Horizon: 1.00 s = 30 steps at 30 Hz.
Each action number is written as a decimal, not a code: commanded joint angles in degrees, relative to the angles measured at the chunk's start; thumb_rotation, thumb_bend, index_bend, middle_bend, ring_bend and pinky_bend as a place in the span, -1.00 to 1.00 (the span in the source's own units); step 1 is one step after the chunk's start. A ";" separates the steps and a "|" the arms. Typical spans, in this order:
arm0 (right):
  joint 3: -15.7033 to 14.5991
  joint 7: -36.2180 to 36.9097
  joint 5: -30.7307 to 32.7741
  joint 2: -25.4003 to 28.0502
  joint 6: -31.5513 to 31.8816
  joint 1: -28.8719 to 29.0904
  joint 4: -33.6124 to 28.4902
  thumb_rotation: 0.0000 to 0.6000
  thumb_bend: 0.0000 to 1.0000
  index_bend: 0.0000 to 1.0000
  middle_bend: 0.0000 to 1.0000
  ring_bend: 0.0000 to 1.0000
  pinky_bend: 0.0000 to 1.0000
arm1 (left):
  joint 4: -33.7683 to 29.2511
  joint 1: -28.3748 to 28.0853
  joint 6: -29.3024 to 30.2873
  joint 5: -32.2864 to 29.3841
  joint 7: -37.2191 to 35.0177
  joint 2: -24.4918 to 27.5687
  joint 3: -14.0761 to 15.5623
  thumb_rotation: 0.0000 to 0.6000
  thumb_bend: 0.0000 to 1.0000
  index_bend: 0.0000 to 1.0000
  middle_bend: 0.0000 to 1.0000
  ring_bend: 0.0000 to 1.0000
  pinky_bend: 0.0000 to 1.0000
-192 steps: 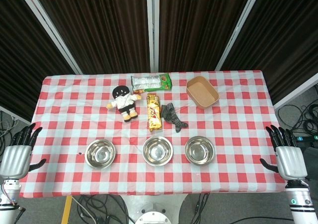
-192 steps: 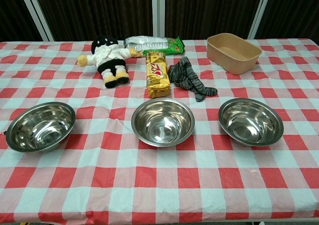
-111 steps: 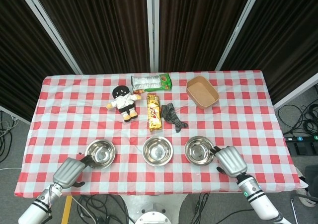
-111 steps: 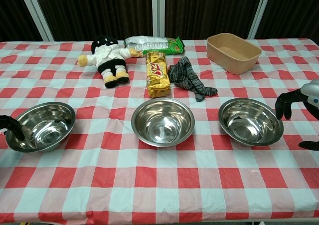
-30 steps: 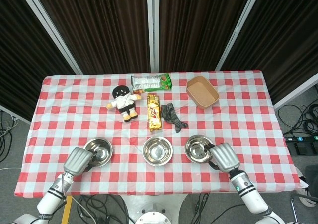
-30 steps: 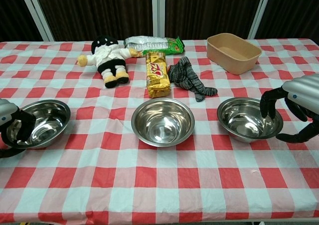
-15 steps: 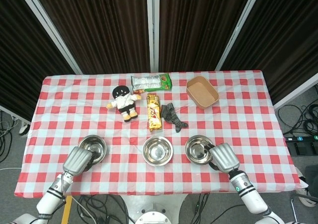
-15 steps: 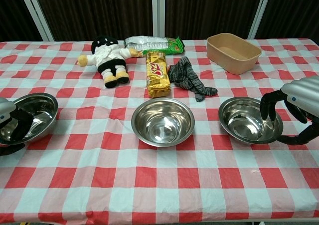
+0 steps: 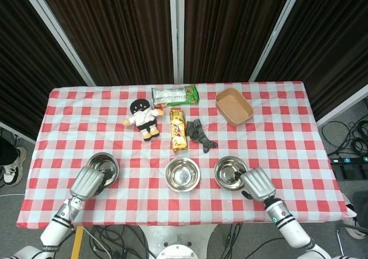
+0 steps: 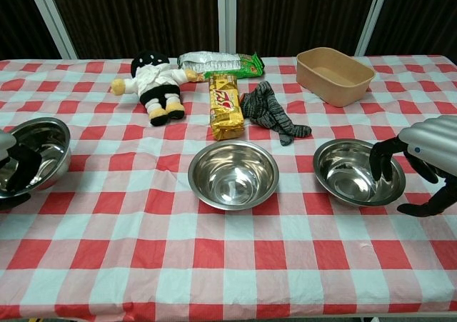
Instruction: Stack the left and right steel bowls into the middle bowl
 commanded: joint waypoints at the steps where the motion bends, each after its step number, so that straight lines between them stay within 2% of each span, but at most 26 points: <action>1: -0.01 -0.50 0.11 -0.23 -0.42 0.29 0.37 1.00 -0.75 -0.10 -0.09 0.40 0.35 | -0.24 0.03 0.29 -0.33 0.34 0.39 -0.33 1.00 -0.32 0.45 0.50 0.81 0.86; 13: 0.50 -2.77 1.24 -2.93 -2.51 1.94 2.98 1.00 -0.73 -0.10 -0.09 0.40 0.35 | -1.24 0.83 3.35 -2.14 2.03 2.91 -2.65 1.00 -0.32 0.46 0.51 0.81 0.86; 19: 0.59 -4.94 1.98 -4.95 -2.33 2.12 4.66 1.00 -0.62 -0.09 -0.07 0.41 0.35 | -2.47 1.25 5.58 -2.53 3.19 4.01 -3.88 1.00 -0.32 0.46 0.51 0.82 0.86; 26: 0.80 -6.42 2.49 -7.32 -1.65 2.16 6.21 1.00 -0.43 0.04 0.02 0.44 0.37 | -3.04 1.79 6.98 -2.62 3.53 4.90 -4.20 1.00 -0.32 0.46 0.51 0.82 0.87; 30: 0.83 -6.77 2.75 -8.27 -1.48 2.16 7.10 1.00 -0.39 0.09 0.05 0.45 0.38 | -3.02 1.96 7.19 -2.66 3.37 5.28 -4.18 1.00 -0.32 0.46 0.51 0.83 0.87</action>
